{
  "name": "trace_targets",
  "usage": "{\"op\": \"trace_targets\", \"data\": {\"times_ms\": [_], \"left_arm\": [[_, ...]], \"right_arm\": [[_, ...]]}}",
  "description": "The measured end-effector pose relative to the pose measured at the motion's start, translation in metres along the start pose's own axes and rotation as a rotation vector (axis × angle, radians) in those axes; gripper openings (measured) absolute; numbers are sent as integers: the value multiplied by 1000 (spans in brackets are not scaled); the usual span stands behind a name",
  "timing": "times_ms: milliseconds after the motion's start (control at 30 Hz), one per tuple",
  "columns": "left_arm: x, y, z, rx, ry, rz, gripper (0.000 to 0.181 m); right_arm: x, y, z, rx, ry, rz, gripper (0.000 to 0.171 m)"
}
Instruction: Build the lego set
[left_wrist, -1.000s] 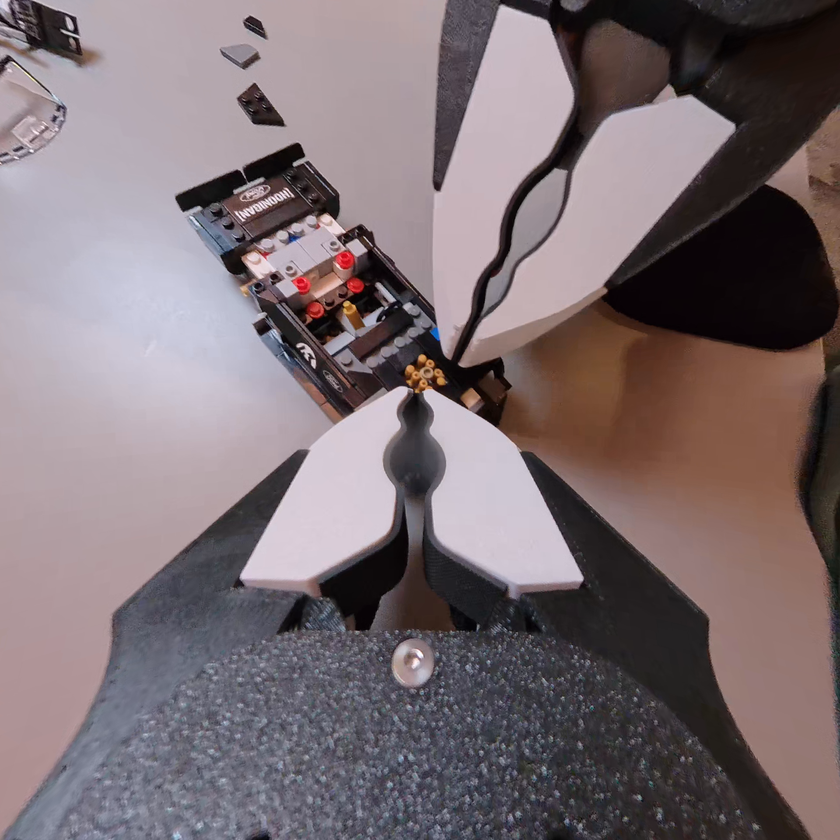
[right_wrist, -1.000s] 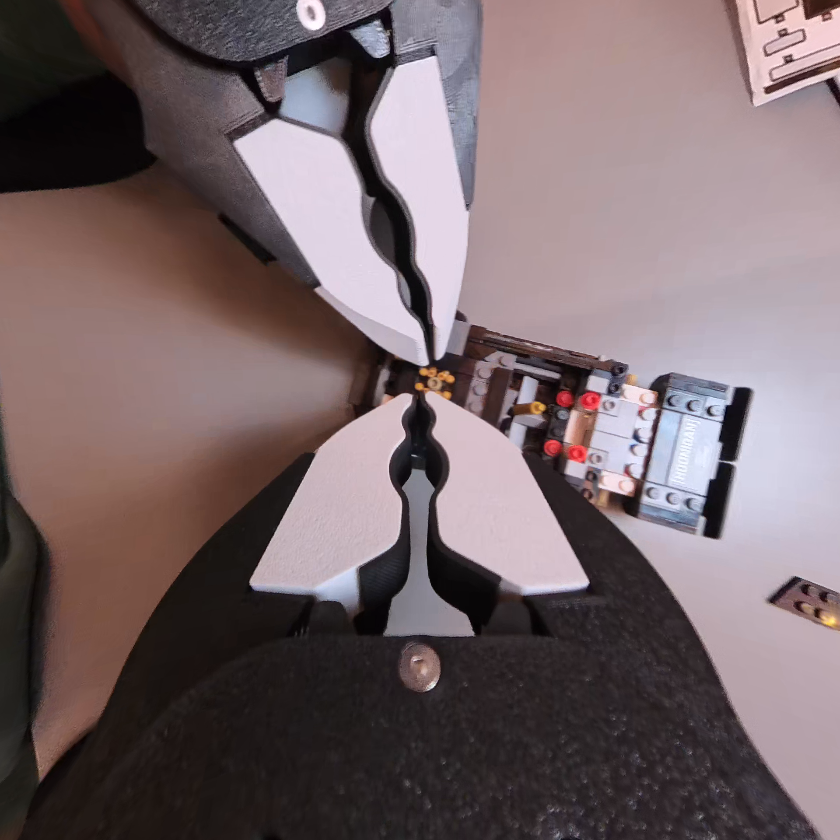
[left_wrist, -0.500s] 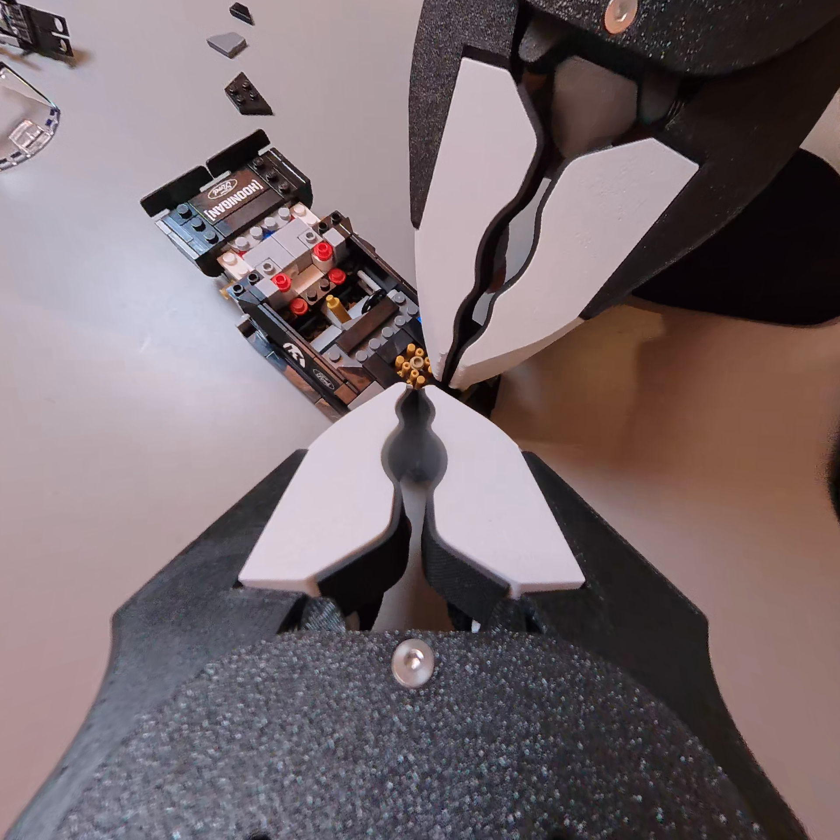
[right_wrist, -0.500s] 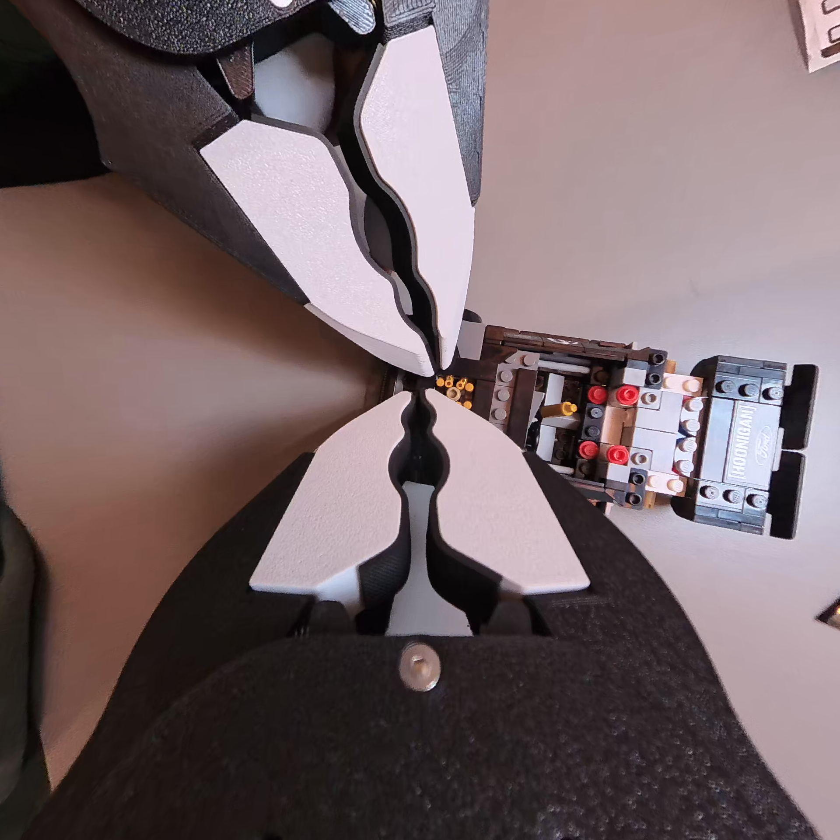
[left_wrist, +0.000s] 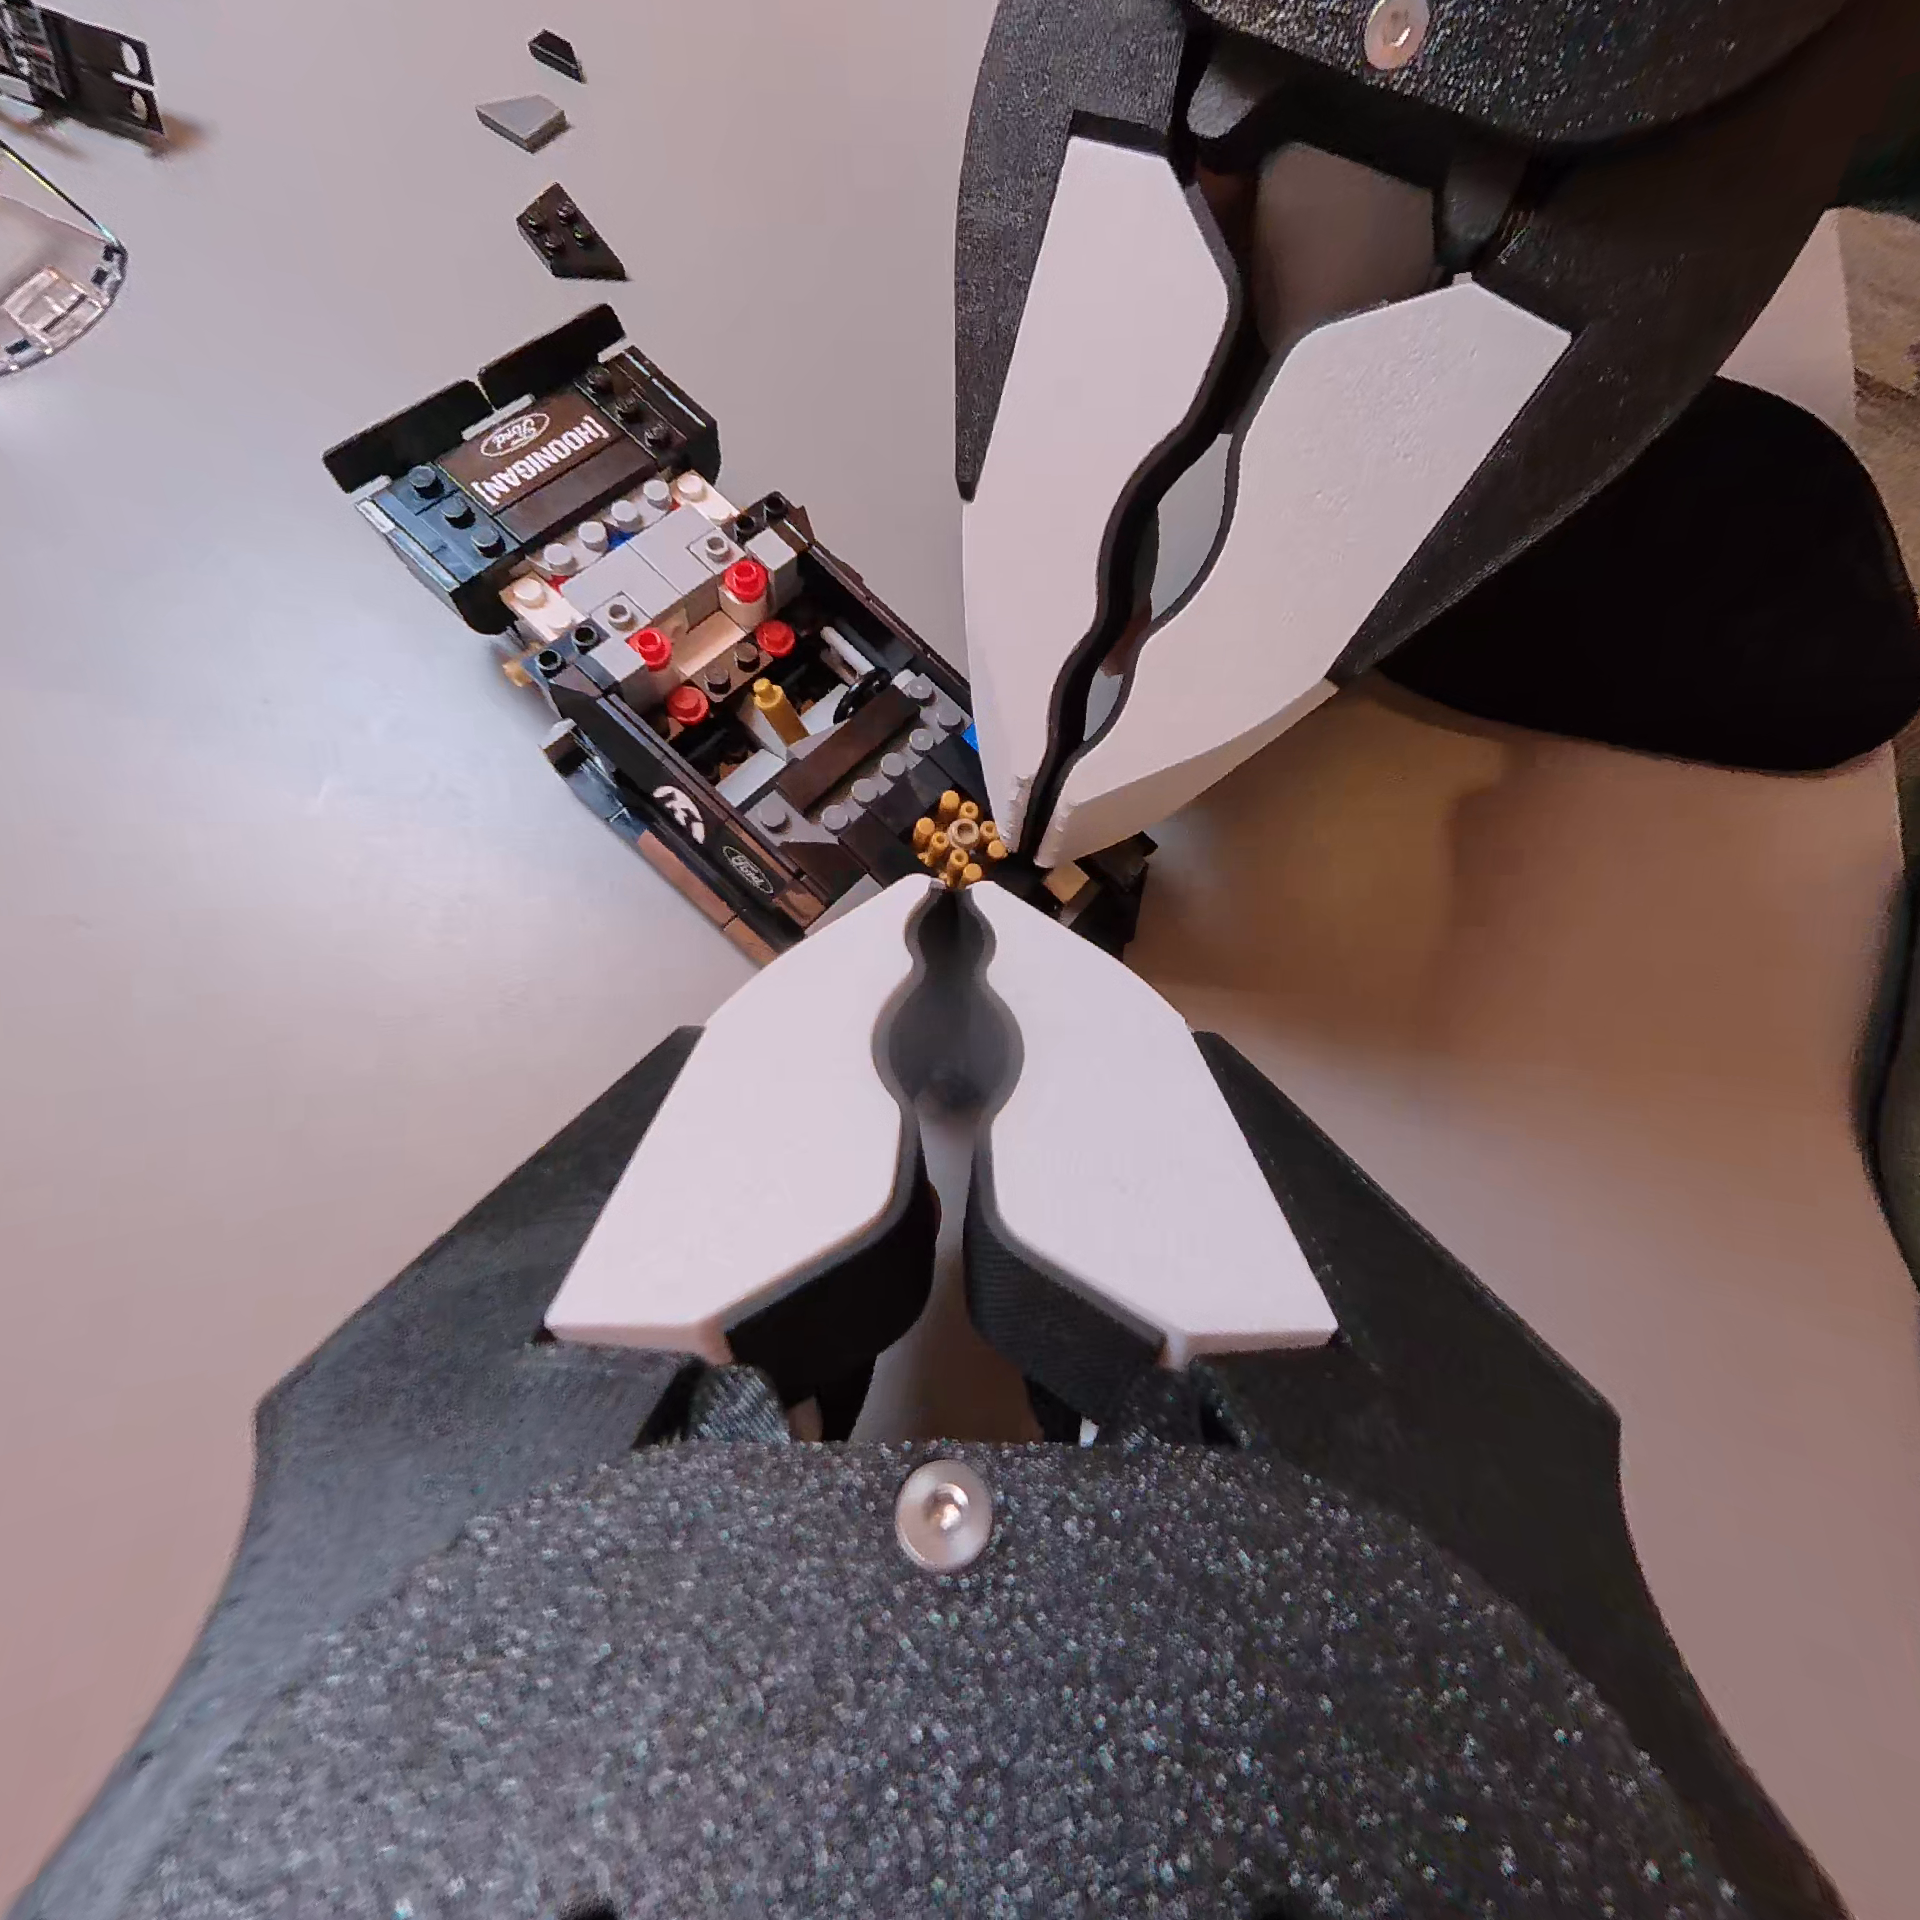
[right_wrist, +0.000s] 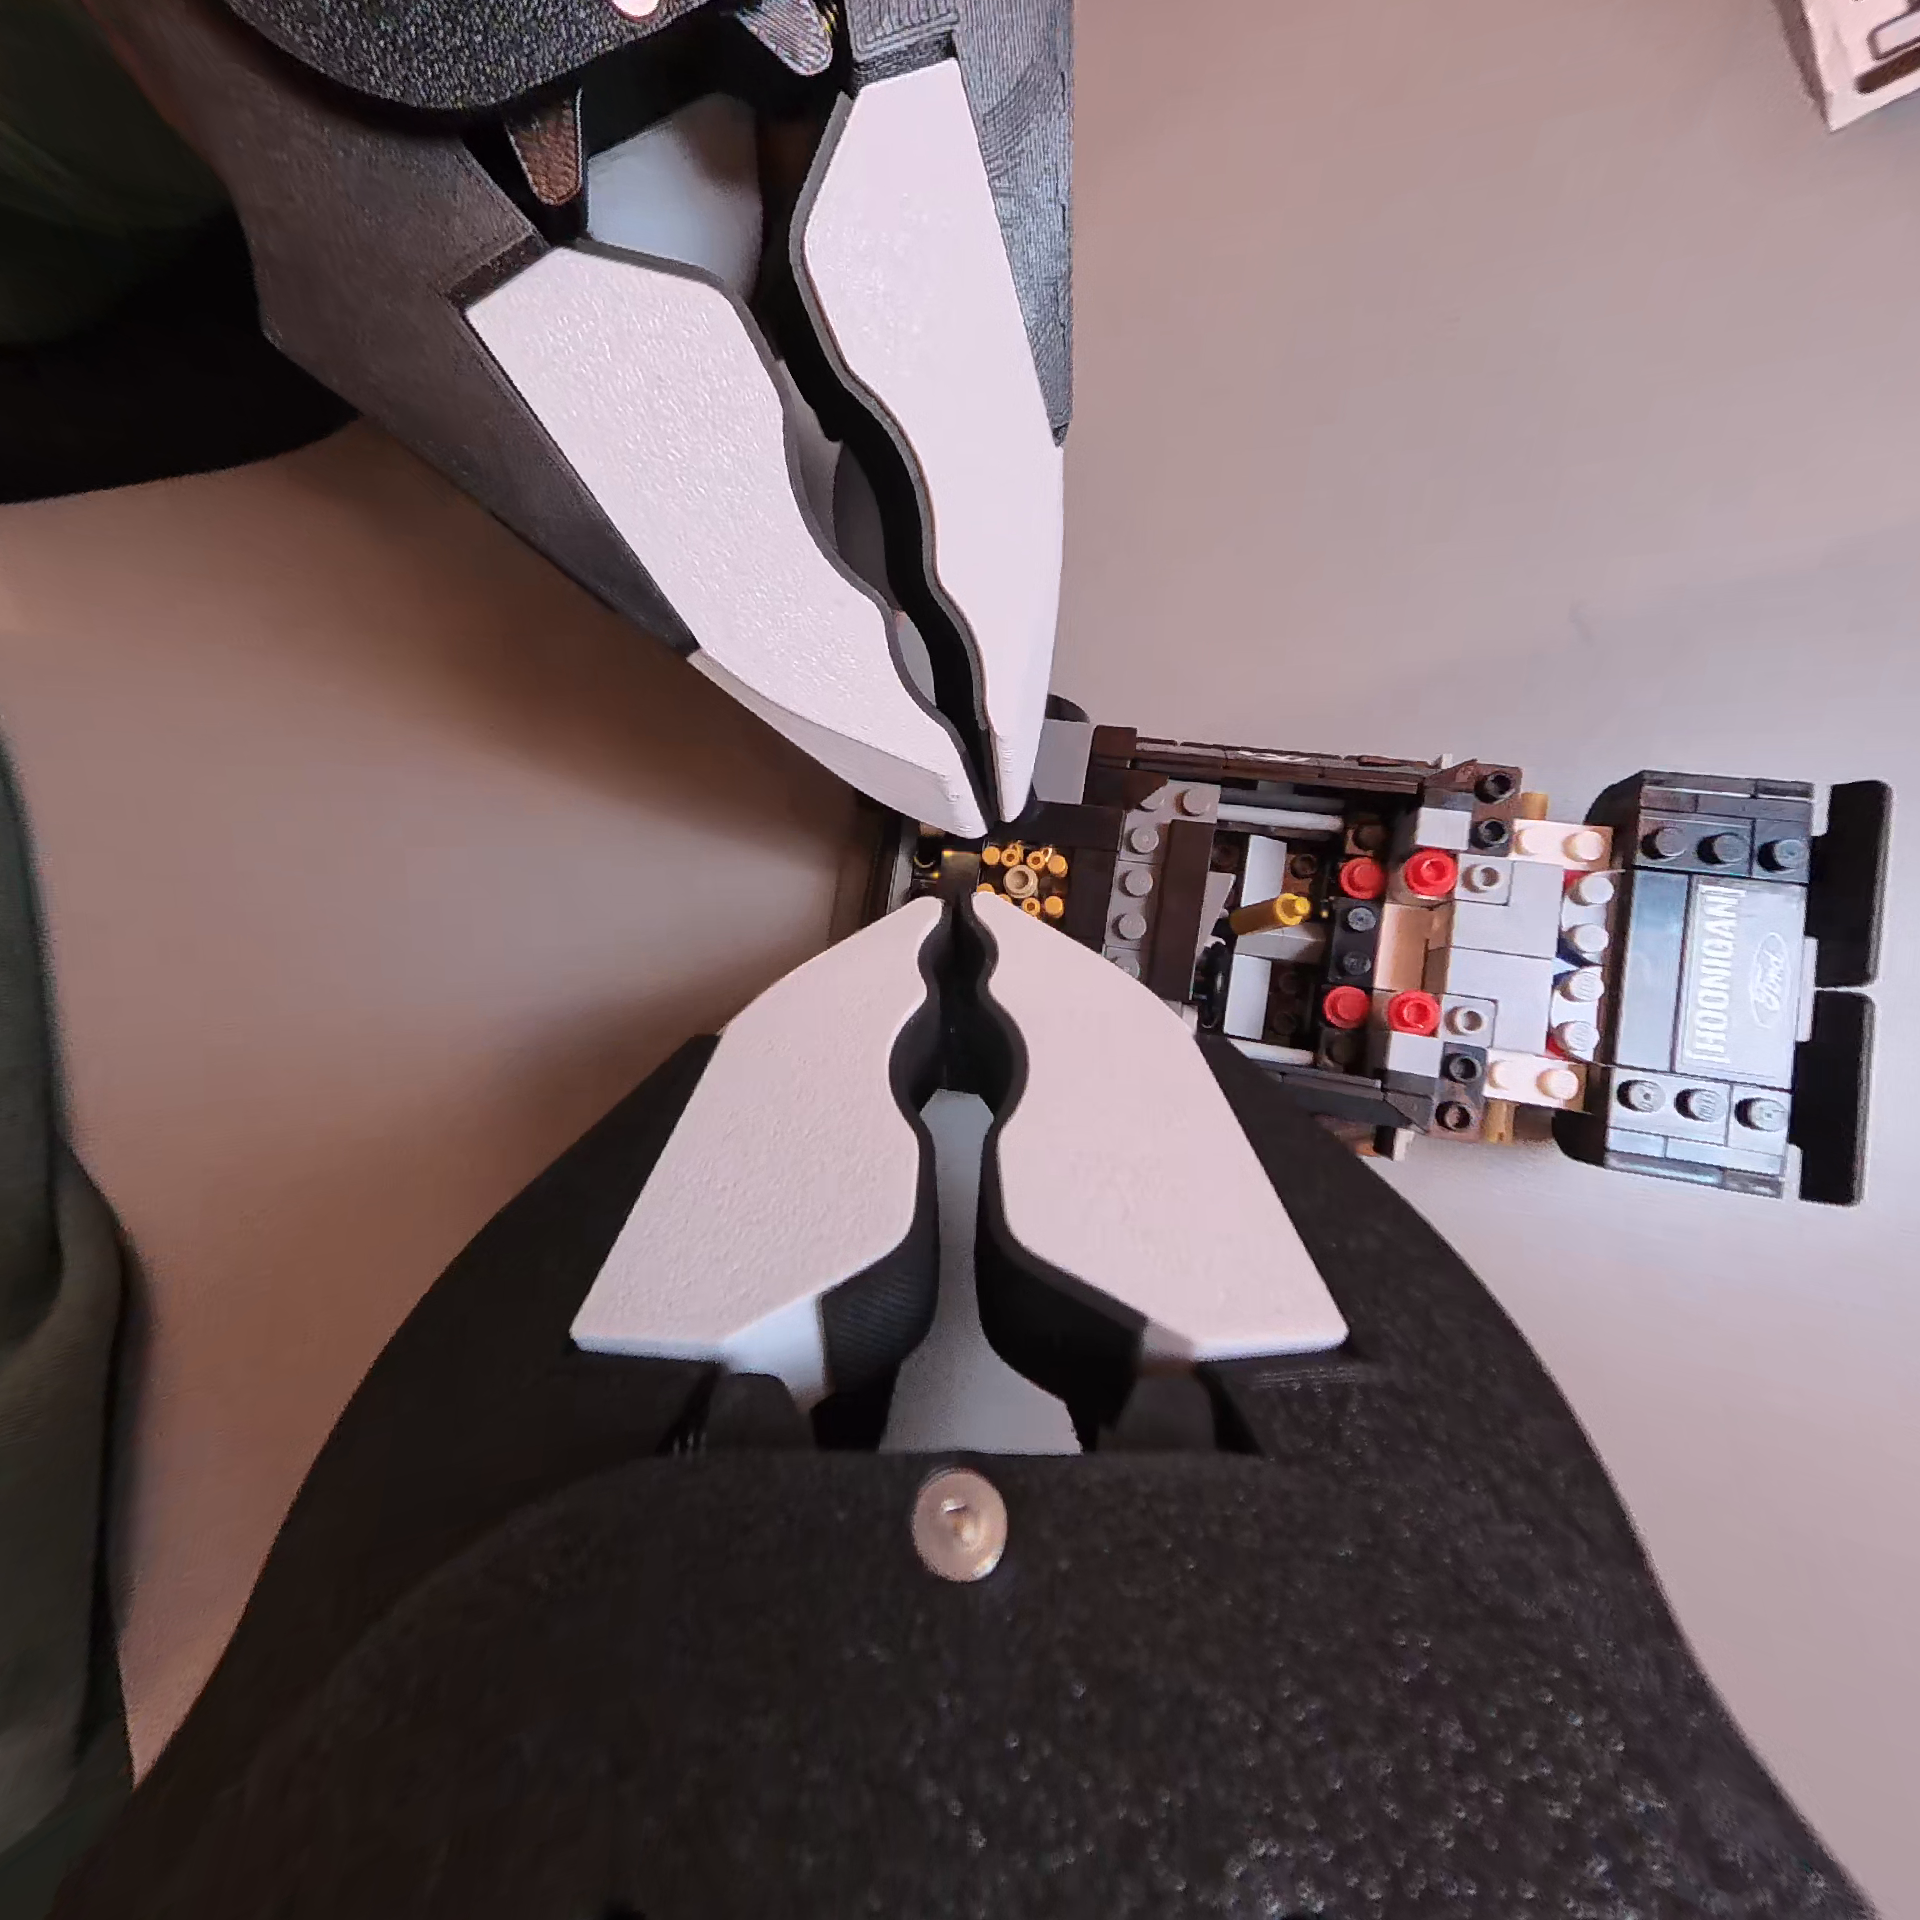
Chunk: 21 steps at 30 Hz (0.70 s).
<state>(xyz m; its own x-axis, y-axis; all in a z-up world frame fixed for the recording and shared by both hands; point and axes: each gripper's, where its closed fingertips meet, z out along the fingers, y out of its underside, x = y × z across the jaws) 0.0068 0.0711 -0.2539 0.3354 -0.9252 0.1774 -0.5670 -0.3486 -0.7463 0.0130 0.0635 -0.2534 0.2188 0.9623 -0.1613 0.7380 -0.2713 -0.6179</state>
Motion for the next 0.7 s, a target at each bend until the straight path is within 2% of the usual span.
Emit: {"op": "trace_targets", "data": {"times_ms": [433,700], "left_arm": [[-9,-10,8,-26,-5,0,2],[-11,-14,10,-43,-46,37,1]], "right_arm": [[5,4,-8,67,-61,20,0],[13,9,-12,60,13,7,0]]}}
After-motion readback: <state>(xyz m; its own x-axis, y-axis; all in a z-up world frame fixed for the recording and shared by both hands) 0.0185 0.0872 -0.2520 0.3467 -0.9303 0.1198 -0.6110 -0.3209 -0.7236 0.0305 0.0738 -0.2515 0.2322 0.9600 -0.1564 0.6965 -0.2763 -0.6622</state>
